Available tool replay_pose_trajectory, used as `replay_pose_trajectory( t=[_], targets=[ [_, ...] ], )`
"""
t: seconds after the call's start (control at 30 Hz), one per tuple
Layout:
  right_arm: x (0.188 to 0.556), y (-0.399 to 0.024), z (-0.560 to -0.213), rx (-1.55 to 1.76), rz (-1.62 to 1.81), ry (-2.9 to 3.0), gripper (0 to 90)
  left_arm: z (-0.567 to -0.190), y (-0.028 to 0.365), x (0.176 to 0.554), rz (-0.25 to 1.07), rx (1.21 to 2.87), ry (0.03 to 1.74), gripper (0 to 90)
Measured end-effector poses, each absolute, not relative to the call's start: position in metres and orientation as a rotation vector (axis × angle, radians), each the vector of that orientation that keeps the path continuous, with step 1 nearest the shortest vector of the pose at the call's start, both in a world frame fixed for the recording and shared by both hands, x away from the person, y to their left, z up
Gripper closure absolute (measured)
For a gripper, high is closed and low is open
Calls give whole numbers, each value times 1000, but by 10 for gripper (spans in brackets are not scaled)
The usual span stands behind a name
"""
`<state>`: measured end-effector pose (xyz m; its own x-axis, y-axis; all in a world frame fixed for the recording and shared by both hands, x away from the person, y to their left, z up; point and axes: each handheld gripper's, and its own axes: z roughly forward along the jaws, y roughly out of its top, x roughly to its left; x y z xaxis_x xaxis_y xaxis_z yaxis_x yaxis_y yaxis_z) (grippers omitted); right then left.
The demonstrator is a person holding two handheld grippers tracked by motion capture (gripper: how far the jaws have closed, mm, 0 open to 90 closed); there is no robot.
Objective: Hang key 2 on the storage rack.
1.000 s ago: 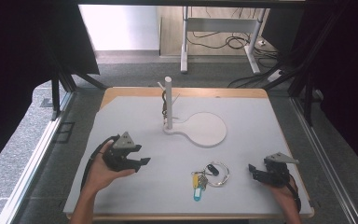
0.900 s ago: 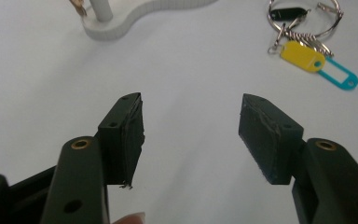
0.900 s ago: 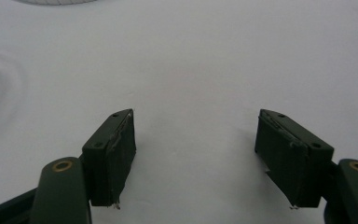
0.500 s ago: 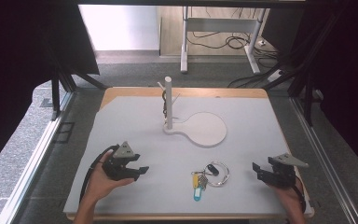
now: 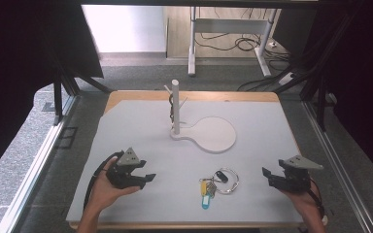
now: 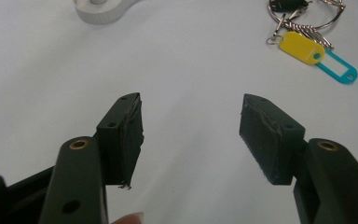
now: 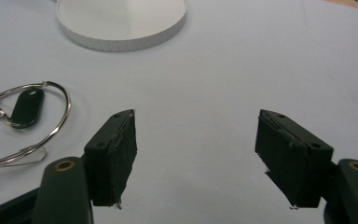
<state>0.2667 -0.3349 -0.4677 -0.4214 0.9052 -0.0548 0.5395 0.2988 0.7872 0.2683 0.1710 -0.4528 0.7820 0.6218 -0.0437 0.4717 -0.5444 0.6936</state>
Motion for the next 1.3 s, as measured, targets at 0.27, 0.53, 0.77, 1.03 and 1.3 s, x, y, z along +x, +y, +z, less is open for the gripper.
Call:
replay_pose_trajectory(
  t=[0.27,0.53,0.77,1.03,1.3],
  targets=[
    [278,-317,-444,1194,954,2230,363,-453,177,267,263,2243,805,393],
    [288,-292,-430,1083,899,2350,405,-450,183,264,257,2218,824,393],
    [295,-269,-418,999,846,2447,442,-448,184,259,250,2192,815,393],
    [305,-237,-429,893,663,2605,488,-449,175,257,242,2209,792,392],
    [318,-228,-443,939,552,2691,536,-455,166,259,220,2246,772,392]
  ],
)
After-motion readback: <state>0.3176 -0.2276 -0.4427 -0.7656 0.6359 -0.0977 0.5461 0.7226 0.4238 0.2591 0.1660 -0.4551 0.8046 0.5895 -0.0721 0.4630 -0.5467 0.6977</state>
